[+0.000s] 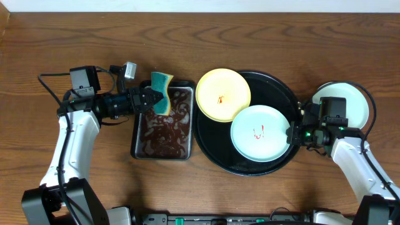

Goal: Clean dirty plates on tray and stack at the side
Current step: 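Lift the green sponge out of the soapy tray with left gripper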

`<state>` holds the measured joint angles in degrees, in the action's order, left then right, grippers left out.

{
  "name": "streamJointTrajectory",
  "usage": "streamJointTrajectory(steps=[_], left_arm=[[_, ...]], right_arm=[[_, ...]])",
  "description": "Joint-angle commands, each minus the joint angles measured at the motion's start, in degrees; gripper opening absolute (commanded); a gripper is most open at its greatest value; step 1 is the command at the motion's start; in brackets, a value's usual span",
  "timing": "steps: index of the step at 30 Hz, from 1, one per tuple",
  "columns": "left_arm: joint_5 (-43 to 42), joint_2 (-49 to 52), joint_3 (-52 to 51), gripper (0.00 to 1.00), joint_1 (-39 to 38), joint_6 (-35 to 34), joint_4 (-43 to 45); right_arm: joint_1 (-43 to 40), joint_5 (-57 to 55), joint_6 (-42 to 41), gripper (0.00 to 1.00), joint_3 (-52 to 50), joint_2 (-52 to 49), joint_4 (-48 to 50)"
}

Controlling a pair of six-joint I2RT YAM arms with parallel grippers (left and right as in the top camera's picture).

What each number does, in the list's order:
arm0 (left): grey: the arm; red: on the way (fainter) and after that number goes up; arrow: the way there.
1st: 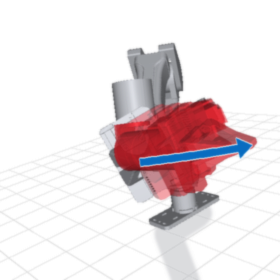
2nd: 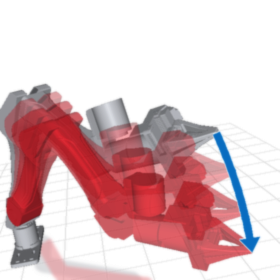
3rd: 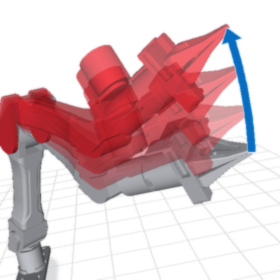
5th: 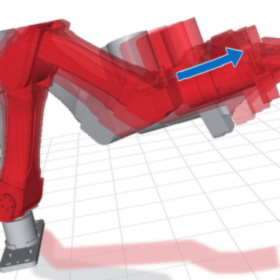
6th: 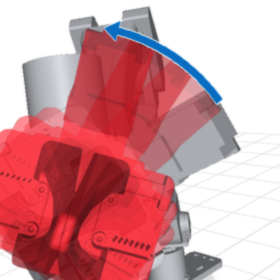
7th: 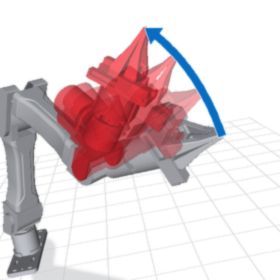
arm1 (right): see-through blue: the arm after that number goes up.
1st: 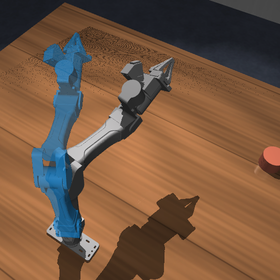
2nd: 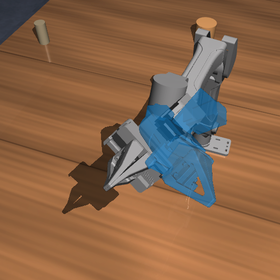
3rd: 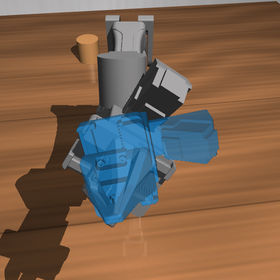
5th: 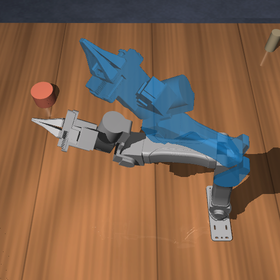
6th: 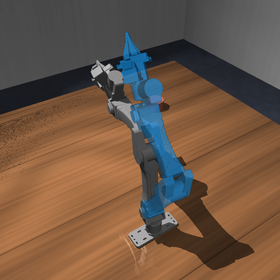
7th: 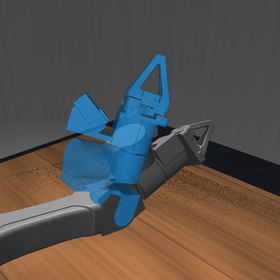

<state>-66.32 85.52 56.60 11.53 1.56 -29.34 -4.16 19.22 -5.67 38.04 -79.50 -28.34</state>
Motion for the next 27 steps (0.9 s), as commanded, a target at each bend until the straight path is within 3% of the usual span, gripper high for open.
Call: streamJointTrajectory(steps=[1, 5, 9, 19, 27], left_arm=[[-2.3, 0.3, -0.9, 0.08, 0.3, 1.2, 0.3], [-2.3, 0.3, -0.9, 0.07, 0.3, 2.2, 0.4], [-2.3, 0.3, -0.9, 0.07, 0.3, 7.5, 2.0], [-7.5, 0.3, -0.9, 0.07, 0.3, 7.1, 11.8], [-7.9, 0.3, -0.9, 0.07, 0.3, 6.1, 12.1]], right_arm=[[0.5, 0.2, -0.2, 0.01, -0.3, -0.4, 0.3], [0.5, 0.2, -0.2, 0.01, -0.3, -0.4, 0.3], [0.5, 0.2, -0.2, 0.01, -0.3, -0.4, 0.3], [0.5, 0.3, -0.2, 0.01, -0.3, -0.4, 0.4], [0.5, 0.2, -0.2, 0.01, -0.3, -0.4, 0.5]])
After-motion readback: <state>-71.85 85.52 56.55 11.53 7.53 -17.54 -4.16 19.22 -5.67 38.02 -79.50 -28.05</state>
